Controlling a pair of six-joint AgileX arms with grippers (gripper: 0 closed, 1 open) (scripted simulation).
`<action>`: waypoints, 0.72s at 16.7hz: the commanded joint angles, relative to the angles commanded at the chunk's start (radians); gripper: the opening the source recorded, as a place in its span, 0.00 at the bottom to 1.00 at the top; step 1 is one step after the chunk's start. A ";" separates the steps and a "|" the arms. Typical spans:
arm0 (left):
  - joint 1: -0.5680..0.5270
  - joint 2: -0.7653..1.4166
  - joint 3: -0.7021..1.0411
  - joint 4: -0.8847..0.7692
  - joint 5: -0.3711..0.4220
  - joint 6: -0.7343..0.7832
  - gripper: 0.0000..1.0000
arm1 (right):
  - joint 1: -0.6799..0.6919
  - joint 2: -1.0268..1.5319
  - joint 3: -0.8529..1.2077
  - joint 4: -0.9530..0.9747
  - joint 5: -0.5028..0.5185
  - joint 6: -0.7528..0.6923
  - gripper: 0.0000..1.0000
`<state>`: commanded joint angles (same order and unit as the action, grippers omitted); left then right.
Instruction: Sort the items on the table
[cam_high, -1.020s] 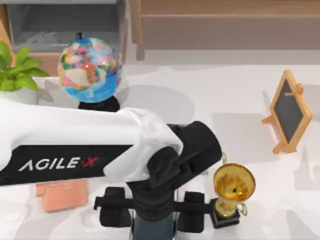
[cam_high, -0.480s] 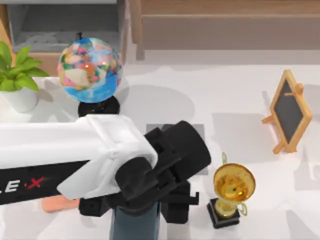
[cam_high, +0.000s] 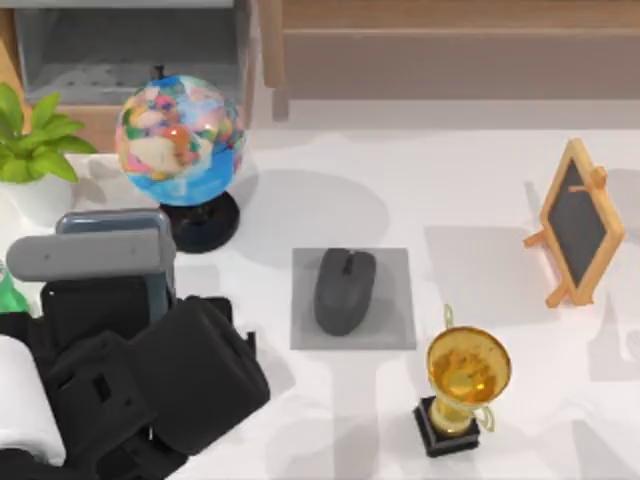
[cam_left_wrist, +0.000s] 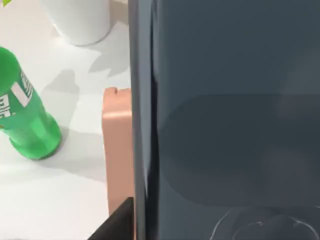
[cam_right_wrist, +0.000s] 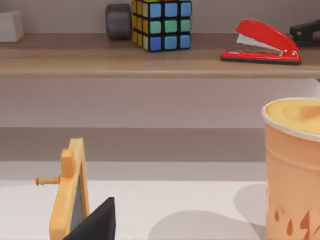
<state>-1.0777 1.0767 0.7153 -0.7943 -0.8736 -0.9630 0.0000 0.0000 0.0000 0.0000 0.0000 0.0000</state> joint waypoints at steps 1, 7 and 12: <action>-0.005 -0.054 -0.031 0.004 -0.047 -0.007 0.00 | 0.000 0.000 0.000 0.000 0.000 0.000 1.00; -0.020 -0.183 -0.103 0.016 -0.141 -0.027 0.00 | 0.000 0.000 0.000 0.000 0.000 0.000 1.00; -0.027 -0.184 -0.088 0.027 -0.127 -0.012 0.00 | 0.000 0.000 0.000 0.000 0.000 0.000 1.00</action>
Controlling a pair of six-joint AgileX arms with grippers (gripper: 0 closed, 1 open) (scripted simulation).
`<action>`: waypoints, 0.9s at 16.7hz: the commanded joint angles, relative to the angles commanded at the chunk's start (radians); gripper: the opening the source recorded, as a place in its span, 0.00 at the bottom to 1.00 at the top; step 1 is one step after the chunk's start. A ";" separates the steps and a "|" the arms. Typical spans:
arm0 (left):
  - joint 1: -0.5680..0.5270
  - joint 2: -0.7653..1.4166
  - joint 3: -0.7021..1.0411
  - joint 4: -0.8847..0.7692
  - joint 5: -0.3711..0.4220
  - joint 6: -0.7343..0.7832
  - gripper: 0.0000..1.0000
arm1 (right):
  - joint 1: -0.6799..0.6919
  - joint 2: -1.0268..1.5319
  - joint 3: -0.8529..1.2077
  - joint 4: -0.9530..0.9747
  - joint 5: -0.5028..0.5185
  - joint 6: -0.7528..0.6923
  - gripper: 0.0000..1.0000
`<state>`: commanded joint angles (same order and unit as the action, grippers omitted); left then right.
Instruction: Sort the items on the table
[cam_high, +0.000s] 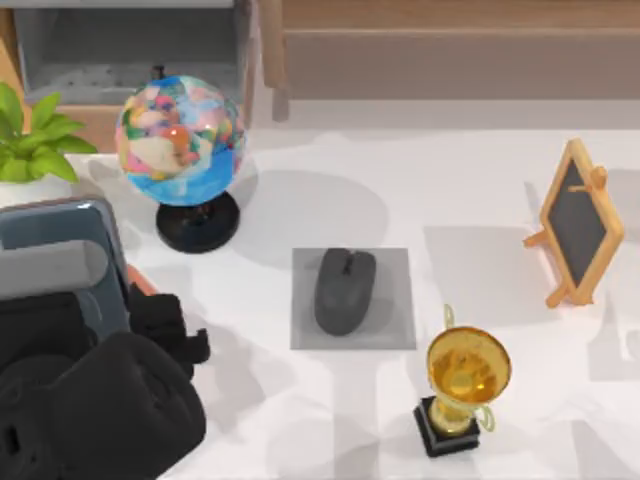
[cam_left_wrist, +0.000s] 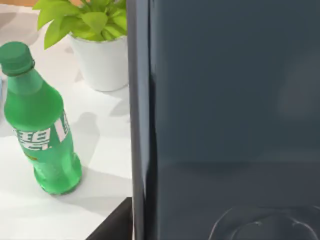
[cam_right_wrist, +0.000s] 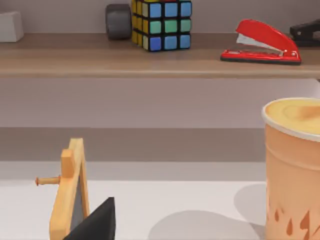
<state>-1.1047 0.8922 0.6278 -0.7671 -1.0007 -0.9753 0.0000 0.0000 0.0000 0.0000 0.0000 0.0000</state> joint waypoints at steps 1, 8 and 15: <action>-0.014 -0.004 0.014 0.021 0.021 0.019 0.00 | 0.000 0.000 0.000 0.000 0.000 0.000 1.00; -0.043 -0.002 0.057 0.256 0.174 0.232 0.00 | 0.000 0.000 0.000 0.000 0.000 0.000 1.00; 0.166 0.013 -0.051 0.393 0.194 0.338 0.00 | 0.000 0.000 0.000 0.000 0.000 0.000 1.00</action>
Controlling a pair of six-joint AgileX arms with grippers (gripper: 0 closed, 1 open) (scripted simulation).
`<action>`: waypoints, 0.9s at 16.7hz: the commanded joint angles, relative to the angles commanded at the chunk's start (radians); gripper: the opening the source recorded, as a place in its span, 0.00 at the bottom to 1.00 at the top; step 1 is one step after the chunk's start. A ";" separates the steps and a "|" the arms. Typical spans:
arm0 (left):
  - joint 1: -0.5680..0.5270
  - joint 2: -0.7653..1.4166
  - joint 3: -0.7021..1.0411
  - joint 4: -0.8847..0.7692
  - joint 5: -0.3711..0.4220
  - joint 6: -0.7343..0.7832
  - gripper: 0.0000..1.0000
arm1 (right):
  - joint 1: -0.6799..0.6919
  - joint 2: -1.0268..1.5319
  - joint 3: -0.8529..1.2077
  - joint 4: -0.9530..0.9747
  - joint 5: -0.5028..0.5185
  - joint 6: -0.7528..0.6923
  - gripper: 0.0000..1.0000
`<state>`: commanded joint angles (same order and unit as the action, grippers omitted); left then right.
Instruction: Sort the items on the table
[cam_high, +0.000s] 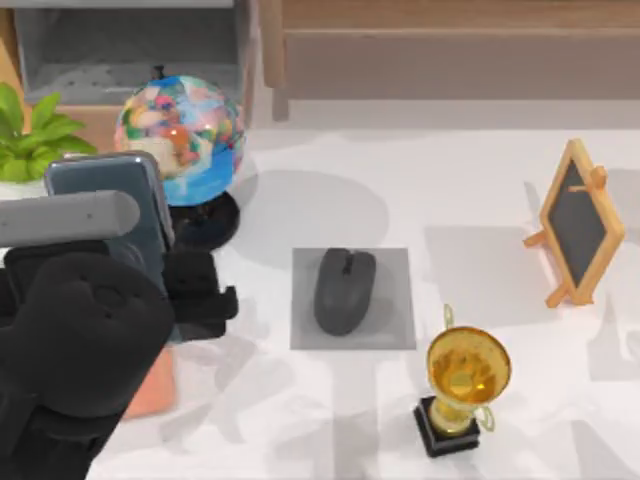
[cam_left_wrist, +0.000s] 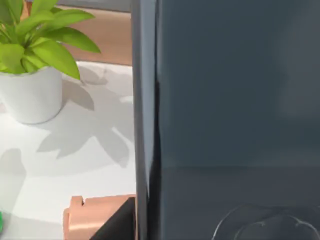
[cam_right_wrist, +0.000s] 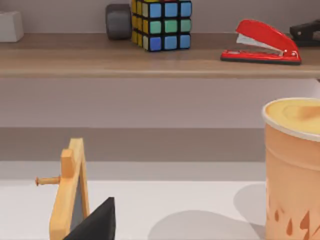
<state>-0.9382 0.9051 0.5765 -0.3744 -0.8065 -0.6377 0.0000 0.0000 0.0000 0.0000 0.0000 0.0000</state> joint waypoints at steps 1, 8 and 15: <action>0.039 0.004 -0.032 0.010 -0.012 0.007 0.00 | 0.000 0.000 0.000 0.000 0.000 0.000 1.00; 0.105 0.026 -0.090 0.052 -0.044 0.009 0.00 | 0.000 0.000 0.000 0.000 0.000 0.000 1.00; 0.105 0.026 -0.090 0.052 -0.044 0.009 0.53 | 0.000 0.000 0.000 0.000 0.000 0.000 1.00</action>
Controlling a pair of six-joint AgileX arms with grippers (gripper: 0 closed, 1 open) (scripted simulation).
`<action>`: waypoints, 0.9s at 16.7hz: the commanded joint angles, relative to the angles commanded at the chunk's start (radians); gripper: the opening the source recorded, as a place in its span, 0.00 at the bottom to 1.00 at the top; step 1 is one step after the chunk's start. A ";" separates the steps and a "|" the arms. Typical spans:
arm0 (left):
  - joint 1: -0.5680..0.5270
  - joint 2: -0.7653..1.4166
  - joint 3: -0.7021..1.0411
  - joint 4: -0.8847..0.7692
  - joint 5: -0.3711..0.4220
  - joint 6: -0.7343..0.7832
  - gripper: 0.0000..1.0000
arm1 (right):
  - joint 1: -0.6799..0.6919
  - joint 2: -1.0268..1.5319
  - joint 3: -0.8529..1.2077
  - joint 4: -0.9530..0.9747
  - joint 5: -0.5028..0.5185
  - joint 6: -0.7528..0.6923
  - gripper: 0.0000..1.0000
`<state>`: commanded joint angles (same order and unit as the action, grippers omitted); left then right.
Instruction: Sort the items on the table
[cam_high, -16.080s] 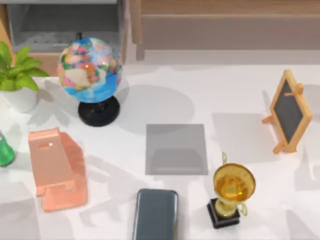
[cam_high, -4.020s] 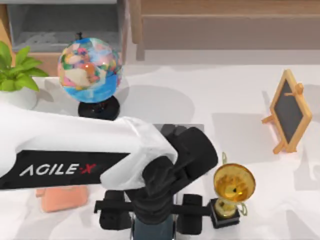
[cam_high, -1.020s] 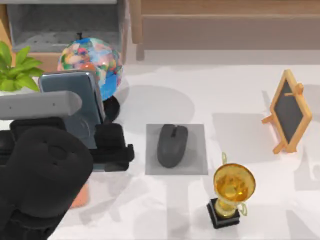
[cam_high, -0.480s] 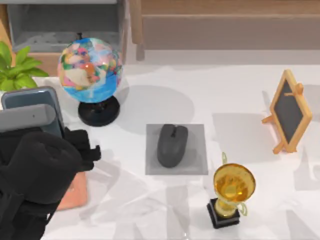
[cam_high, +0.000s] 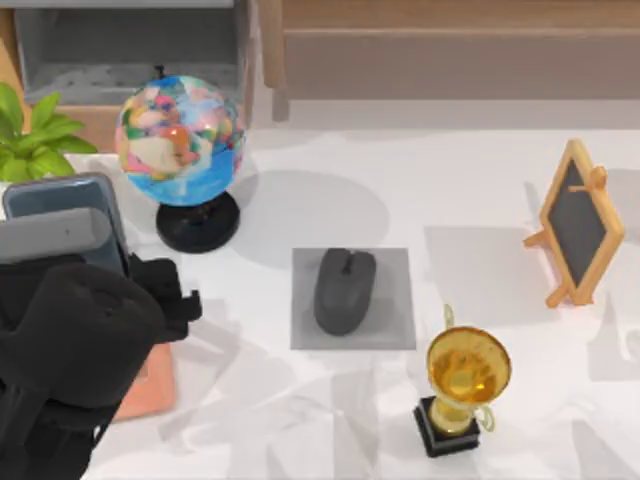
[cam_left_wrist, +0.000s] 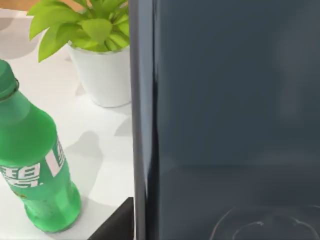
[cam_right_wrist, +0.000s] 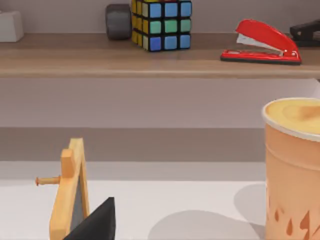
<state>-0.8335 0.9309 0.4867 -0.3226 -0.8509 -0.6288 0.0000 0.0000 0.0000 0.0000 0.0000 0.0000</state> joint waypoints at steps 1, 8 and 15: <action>0.000 0.000 0.000 0.000 0.000 0.000 0.60 | 0.000 0.000 0.000 0.000 0.000 0.000 1.00; 0.000 0.000 0.000 0.000 0.000 0.000 1.00 | 0.000 0.000 0.000 0.000 0.000 0.000 1.00; -0.001 -0.001 0.000 0.000 0.000 0.000 1.00 | 0.000 0.000 0.000 0.000 0.000 0.000 1.00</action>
<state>-0.8342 0.9303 0.4869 -0.3228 -0.8508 -0.6287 0.0000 0.0000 0.0000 0.0000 0.0000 0.0000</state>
